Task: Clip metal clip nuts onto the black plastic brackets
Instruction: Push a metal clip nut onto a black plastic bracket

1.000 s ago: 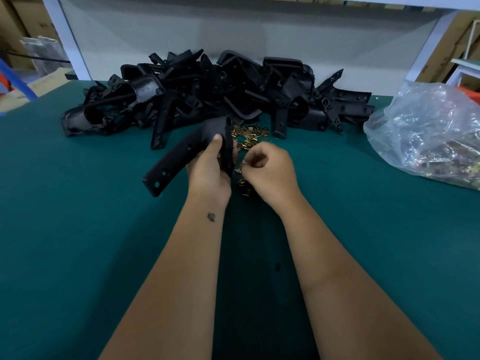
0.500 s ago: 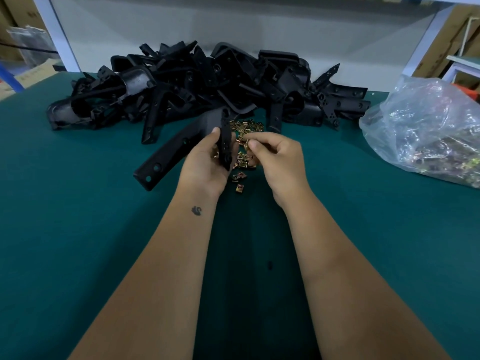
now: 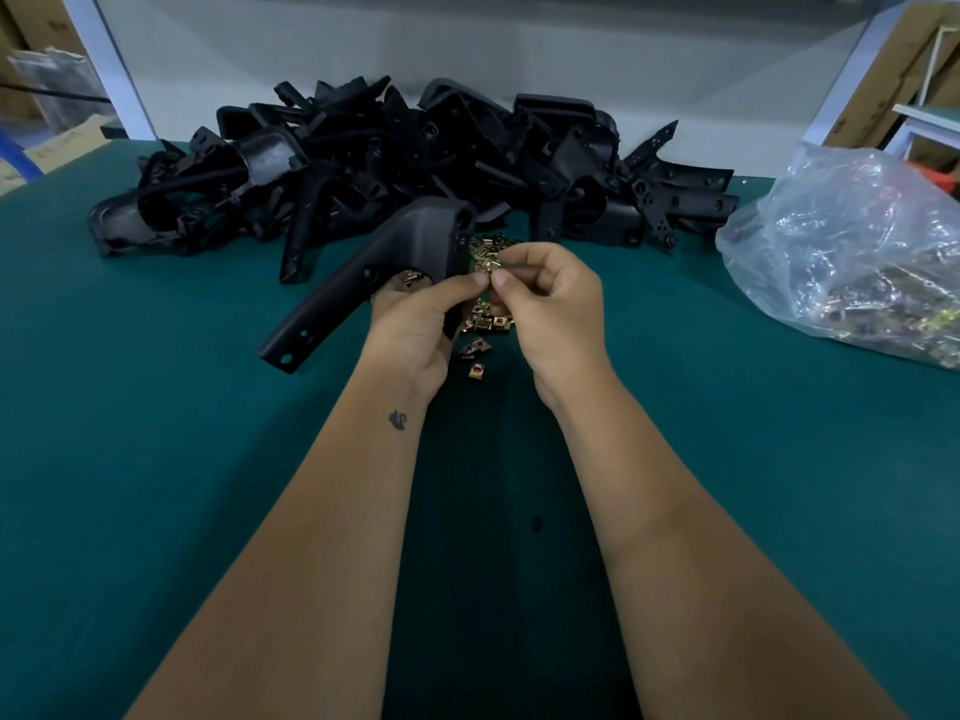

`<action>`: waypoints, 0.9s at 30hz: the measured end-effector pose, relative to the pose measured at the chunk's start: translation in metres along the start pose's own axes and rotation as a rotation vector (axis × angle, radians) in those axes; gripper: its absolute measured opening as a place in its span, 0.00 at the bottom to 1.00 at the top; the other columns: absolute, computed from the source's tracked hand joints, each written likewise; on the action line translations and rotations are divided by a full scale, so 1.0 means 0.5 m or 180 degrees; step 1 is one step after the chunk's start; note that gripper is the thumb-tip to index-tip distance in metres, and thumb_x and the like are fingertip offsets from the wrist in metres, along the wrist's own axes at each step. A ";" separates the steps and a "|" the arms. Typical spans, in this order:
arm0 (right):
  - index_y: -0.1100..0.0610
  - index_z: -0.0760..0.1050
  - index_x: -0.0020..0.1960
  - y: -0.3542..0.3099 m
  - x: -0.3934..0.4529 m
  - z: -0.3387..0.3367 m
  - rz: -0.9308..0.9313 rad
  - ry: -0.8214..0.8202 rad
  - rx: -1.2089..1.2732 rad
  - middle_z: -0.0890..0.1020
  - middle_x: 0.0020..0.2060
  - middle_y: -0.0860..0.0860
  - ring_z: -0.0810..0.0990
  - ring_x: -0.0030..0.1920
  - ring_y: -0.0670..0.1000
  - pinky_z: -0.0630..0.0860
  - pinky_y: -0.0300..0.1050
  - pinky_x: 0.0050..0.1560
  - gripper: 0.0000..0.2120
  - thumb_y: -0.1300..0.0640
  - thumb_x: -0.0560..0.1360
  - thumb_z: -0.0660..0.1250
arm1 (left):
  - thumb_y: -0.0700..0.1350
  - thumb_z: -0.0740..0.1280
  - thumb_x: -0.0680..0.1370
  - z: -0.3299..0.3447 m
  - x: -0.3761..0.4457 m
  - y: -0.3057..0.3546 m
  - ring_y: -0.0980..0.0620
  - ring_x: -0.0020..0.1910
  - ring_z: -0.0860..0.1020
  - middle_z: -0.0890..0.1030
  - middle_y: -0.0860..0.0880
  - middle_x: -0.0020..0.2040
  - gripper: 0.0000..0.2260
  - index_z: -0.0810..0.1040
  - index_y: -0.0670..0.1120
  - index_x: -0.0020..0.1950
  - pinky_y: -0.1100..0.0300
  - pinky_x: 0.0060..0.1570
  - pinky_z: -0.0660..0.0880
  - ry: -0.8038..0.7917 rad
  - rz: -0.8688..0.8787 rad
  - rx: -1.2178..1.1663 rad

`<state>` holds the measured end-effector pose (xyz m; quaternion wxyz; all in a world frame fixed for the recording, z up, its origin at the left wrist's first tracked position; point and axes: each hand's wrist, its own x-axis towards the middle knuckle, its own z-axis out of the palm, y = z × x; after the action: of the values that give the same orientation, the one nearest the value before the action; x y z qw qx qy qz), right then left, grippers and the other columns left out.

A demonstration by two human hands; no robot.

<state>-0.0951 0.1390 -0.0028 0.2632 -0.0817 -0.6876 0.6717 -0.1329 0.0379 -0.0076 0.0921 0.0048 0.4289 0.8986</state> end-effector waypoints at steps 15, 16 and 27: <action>0.61 0.82 0.50 0.007 -0.016 0.007 -0.1371 0.0132 -0.1542 0.79 0.43 0.49 0.80 0.44 0.49 0.77 0.41 0.46 0.06 0.64 0.73 0.72 | 0.28 0.69 0.75 -0.007 0.005 0.003 0.52 0.41 0.85 0.86 0.45 0.41 0.07 0.82 0.39 0.43 0.62 0.40 0.80 -0.0037 -0.0144 -0.0217; 0.62 0.82 0.49 0.008 -0.015 0.004 -0.1530 0.0135 -0.1742 0.80 0.43 0.50 0.79 0.44 0.51 0.77 0.43 0.46 0.05 0.64 0.74 0.71 | 0.29 0.68 0.75 -0.009 0.004 0.006 0.53 0.42 0.85 0.86 0.45 0.42 0.09 0.84 0.40 0.41 0.64 0.41 0.80 -0.0175 -0.0147 -0.0127; 0.61 0.82 0.50 0.015 -0.008 -0.008 -0.1354 0.0731 -0.1483 0.79 0.43 0.48 0.75 0.42 0.41 0.71 0.30 0.45 0.06 0.66 0.76 0.67 | 0.27 0.64 0.77 -0.019 0.010 0.027 0.58 0.38 0.84 0.85 0.50 0.36 0.11 0.81 0.41 0.46 0.67 0.41 0.79 0.0114 0.0107 -0.0130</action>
<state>-0.0915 0.1414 -0.0112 0.4474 -0.0696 -0.7902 0.4129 -0.1407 0.0231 -0.0034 0.0694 -0.0060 0.4119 0.9086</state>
